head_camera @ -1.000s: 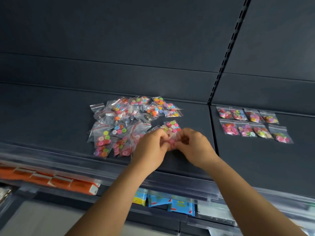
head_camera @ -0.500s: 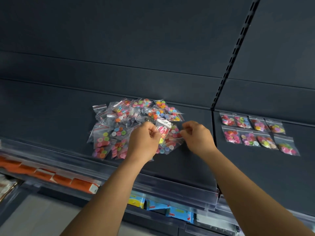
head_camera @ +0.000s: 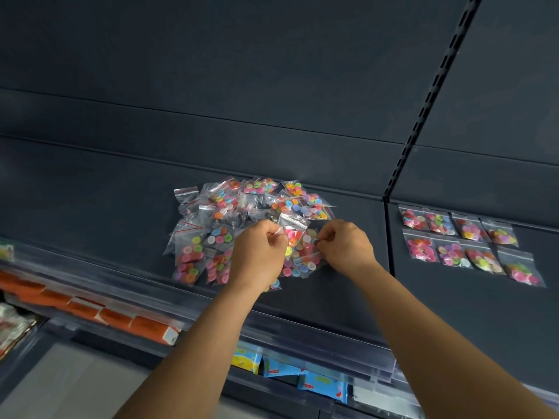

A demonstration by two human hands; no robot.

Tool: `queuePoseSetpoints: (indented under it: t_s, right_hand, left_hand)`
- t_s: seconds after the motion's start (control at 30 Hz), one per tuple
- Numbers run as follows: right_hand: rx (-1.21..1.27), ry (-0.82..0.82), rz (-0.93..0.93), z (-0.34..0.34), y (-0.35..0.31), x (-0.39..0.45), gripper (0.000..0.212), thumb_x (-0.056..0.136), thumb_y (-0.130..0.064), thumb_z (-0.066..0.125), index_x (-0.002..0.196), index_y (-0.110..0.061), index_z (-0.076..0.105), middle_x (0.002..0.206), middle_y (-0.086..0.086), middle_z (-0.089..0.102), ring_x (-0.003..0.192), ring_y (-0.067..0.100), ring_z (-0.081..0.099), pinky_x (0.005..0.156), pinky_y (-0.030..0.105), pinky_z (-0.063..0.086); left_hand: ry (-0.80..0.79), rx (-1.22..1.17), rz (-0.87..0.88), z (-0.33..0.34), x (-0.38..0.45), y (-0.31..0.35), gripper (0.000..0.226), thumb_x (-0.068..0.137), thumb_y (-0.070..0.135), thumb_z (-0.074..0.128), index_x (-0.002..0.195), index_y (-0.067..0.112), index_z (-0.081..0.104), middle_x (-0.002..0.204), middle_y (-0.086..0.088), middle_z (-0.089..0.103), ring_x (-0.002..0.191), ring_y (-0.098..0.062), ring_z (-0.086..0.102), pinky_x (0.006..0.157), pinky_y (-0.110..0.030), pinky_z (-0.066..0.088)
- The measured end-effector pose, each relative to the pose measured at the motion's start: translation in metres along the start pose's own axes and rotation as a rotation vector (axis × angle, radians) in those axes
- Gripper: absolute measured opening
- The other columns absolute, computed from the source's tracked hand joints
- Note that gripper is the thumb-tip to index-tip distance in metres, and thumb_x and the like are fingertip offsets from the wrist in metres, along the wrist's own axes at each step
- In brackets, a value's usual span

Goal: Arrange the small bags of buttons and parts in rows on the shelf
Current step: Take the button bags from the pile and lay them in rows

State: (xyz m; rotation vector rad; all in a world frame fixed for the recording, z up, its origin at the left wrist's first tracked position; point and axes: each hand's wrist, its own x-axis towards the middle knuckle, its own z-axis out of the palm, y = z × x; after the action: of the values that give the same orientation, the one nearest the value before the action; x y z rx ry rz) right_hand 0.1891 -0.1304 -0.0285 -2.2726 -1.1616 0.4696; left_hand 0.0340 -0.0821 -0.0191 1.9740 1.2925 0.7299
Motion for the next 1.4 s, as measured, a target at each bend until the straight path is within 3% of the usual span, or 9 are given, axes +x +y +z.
queuePoseSetpoints:
  t_s: [0.13, 0.33, 0.47, 0.63, 0.73, 0.83, 0.97, 1.23, 1.4]
  right_hand:
    - [0.075, 0.11, -0.062, -0.008, -0.001, -0.006, 0.011, 0.085, -0.01, 0.055, 0.081, -0.02, 0.057, 0.074, -0.009, 0.058, 0.064, 0.008, 0.054, 0.049, 0.02, 0.043]
    - [0.24, 0.122, -0.191, -0.03, -0.011, -0.03, 0.026, 0.082, 0.002, 0.05, 0.087, -0.023, 0.051, 0.072, -0.011, 0.063, 0.07, 0.009, 0.063, 0.054, 0.007, 0.043]
    - [0.368, 0.128, -0.189, -0.042, -0.009, -0.047, 0.031, 0.084, -0.001, 0.054, 0.106, -0.022, 0.05, 0.071, -0.011, 0.066, 0.072, 0.011, 0.063, 0.064, 0.019, 0.049]
    - [0.472, 0.242, -0.05, -0.055, 0.009, -0.063, 0.039, 0.087, -0.017, 0.065, 0.12, -0.026, 0.046, 0.07, -0.008, 0.069, 0.067, 0.008, 0.064, 0.053, 0.017, 0.049]
    - [0.57, 0.29, 0.058, -0.062, 0.023, -0.07, 0.045, 0.084, -0.025, 0.069, 0.122, -0.026, 0.046, 0.086, -0.008, 0.07, 0.076, 0.003, 0.064, 0.059, 0.014, 0.045]
    - [0.703, 0.246, 0.18, -0.069, 0.039, -0.077, 0.03, 0.082, -0.024, 0.07, 0.107, -0.012, 0.058, 0.089, 0.001, 0.071, 0.083, 0.015, 0.066, 0.077, 0.03, 0.055]
    - [0.865, 0.233, 0.199, -0.077, 0.059, -0.084, 0.013, 0.086, -0.015, 0.066, 0.075, -0.007, 0.064, 0.066, 0.002, 0.064, 0.063, 0.012, 0.06, 0.065, 0.023, 0.057]
    - [0.473, 0.345, 0.228, -0.114, 0.128, -0.085, 0.009, 0.085, -0.023, 0.065, 0.093, -0.018, 0.066, 0.077, -0.001, 0.069, 0.069, 0.017, 0.063, 0.065, 0.035, 0.054]
    - [0.304, 0.279, 0.244, -0.12, 0.157, -0.084, 0.029, 0.082, -0.023, 0.067, 0.107, -0.019, 0.052, 0.077, -0.005, 0.064, 0.065, 0.007, 0.058, 0.043, 0.011, 0.038]
  left_hand:
    - [-0.021, -0.031, 0.026, -0.002, 0.003, 0.006, 0.016, 0.092, 0.026, 0.053, 0.101, 0.016, 0.062, 0.075, 0.013, 0.059, 0.062, 0.001, 0.053, 0.048, -0.01, 0.033]
    - [-0.105, -0.139, 0.121, -0.001, 0.004, 0.027, 0.014, 0.091, 0.025, 0.051, 0.093, 0.014, 0.06, 0.079, 0.006, 0.06, 0.065, -0.007, 0.052, 0.053, -0.018, 0.037]
    - [-0.211, -0.186, 0.142, 0.005, 0.003, 0.038, 0.021, 0.089, 0.025, 0.051, 0.071, 0.016, 0.047, 0.061, 0.006, 0.046, 0.049, -0.006, 0.039, 0.043, -0.015, 0.031]
    - [-0.35, -0.37, 0.132, 0.022, -0.007, 0.05, 0.011, 0.087, 0.017, 0.058, 0.077, 0.016, 0.055, 0.079, -0.012, 0.068, 0.07, -0.028, 0.063, 0.072, -0.048, 0.053]
    - [-0.353, -0.451, 0.091, 0.038, -0.013, 0.059, 0.012, 0.087, 0.013, 0.059, 0.076, 0.014, 0.054, 0.08, -0.014, 0.067, 0.071, -0.025, 0.063, 0.078, -0.054, 0.054]
    - [-0.339, -0.549, 0.011, 0.052, -0.019, 0.07, 0.012, 0.087, 0.011, 0.059, 0.077, 0.013, 0.053, 0.081, -0.011, 0.067, 0.072, -0.02, 0.065, 0.081, -0.049, 0.056]
    - [-0.351, -0.591, -0.032, 0.071, -0.029, 0.086, 0.002, 0.088, 0.012, 0.06, 0.086, 0.011, 0.06, 0.086, -0.008, 0.069, 0.074, -0.017, 0.066, 0.074, -0.033, 0.059]
    - [-0.263, -0.316, -0.028, 0.112, -0.043, 0.099, 0.005, 0.087, 0.023, 0.061, 0.087, 0.019, 0.065, 0.082, 0.003, 0.068, 0.078, -0.016, 0.065, 0.073, -0.035, 0.057]
    - [-0.23, -0.22, -0.03, 0.14, -0.057, 0.11, 0.013, 0.087, 0.023, 0.064, 0.095, 0.019, 0.054, 0.078, 0.006, 0.066, 0.071, -0.011, 0.065, 0.059, -0.028, 0.052]
